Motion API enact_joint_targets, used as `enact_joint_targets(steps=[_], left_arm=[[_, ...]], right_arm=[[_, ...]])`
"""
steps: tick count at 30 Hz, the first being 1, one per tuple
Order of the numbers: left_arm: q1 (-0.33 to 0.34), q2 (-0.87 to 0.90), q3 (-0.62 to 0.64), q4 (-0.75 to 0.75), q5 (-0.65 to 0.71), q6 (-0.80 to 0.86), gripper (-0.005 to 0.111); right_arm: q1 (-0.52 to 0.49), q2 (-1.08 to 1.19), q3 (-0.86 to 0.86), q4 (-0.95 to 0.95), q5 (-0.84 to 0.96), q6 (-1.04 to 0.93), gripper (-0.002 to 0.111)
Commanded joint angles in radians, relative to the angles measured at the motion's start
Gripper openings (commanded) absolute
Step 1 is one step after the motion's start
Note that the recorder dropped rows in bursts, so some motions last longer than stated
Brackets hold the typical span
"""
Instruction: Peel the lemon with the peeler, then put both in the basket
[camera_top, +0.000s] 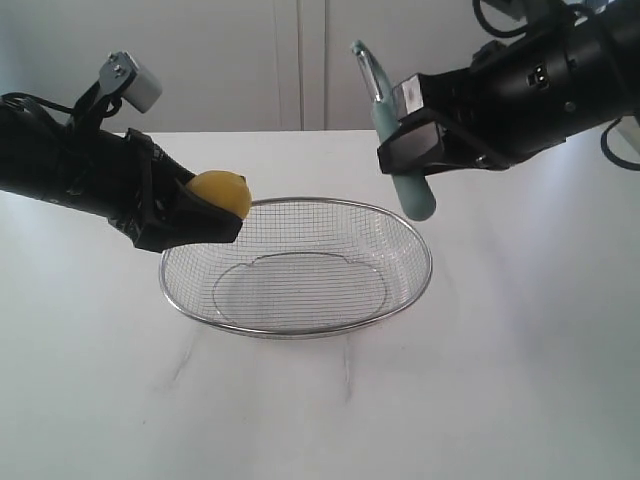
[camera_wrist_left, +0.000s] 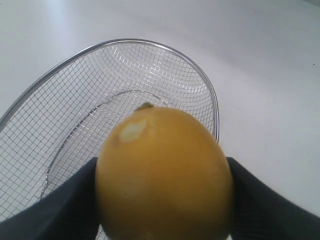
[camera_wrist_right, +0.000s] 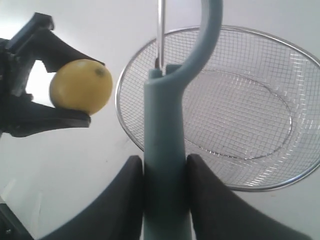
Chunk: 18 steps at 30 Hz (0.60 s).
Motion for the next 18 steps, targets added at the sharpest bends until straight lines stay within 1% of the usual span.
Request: enact_joint_targets(steps=[1, 11, 18], left_arm=[[-0.005, -0.004, 0.001, -0.027, 0.024, 0.002, 0.000], [-0.005, -0.004, 0.001, -0.027, 0.024, 0.002, 0.000], [-0.005, -0.004, 0.001, -0.027, 0.024, 0.002, 0.000]], right_arm=[[-0.008, 0.051, -0.010, -0.023, -0.014, 0.019, 0.000], [-0.008, 0.191, -0.010, -0.023, -0.014, 0.019, 0.000], [-0.008, 0.243, -0.010, -0.023, -0.006, 0.011, 0.000]])
